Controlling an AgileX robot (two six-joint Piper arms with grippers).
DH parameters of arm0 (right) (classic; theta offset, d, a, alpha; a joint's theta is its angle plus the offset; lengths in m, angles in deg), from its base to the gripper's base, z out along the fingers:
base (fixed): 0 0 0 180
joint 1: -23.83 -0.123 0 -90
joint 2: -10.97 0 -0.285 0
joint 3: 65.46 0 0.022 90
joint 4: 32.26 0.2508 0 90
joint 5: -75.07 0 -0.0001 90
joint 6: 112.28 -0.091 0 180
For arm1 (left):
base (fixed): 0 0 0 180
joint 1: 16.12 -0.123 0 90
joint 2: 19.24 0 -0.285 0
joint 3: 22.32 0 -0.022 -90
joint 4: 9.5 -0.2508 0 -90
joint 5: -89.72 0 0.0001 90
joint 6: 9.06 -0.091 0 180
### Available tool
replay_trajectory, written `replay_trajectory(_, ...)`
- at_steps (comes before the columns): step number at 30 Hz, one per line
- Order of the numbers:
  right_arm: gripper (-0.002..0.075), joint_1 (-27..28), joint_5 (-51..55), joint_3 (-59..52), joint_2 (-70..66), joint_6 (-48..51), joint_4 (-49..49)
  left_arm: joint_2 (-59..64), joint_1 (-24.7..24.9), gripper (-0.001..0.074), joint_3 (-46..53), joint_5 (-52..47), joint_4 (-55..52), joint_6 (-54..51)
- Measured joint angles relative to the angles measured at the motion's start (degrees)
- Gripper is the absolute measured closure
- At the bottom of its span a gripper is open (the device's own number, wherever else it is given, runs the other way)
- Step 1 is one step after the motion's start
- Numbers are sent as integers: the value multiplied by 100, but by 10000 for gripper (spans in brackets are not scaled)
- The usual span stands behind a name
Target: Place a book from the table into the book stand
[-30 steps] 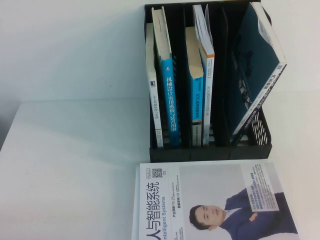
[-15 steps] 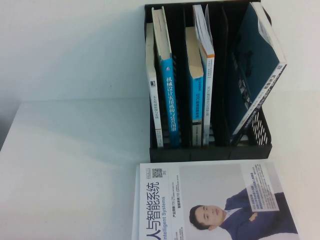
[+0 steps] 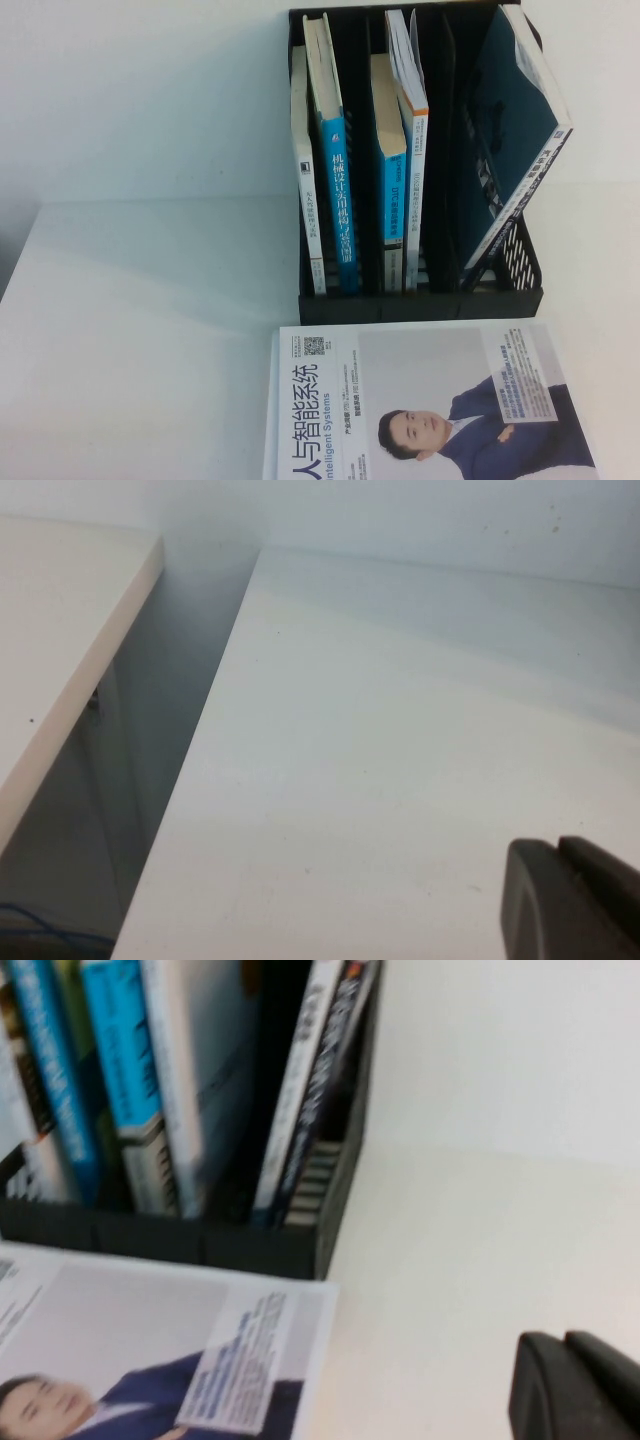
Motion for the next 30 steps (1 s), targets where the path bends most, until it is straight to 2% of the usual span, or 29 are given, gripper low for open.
replay_trajectory(5,729,1005,-484,-717,841,0,130,0,0,738,0,0,0,0)
replay_trajectory(12,729,1794,-1243,-2190,1067,0,961,0,0,738,0,0,0,3)
replay_trajectory(15,729,1867,-1250,-2497,1067,0,1181,0,0,738,0,0,0,3)
replay_trajectory(30,729,1799,-1180,-2497,1067,844,1296,0,0,738,0,0,0,3)
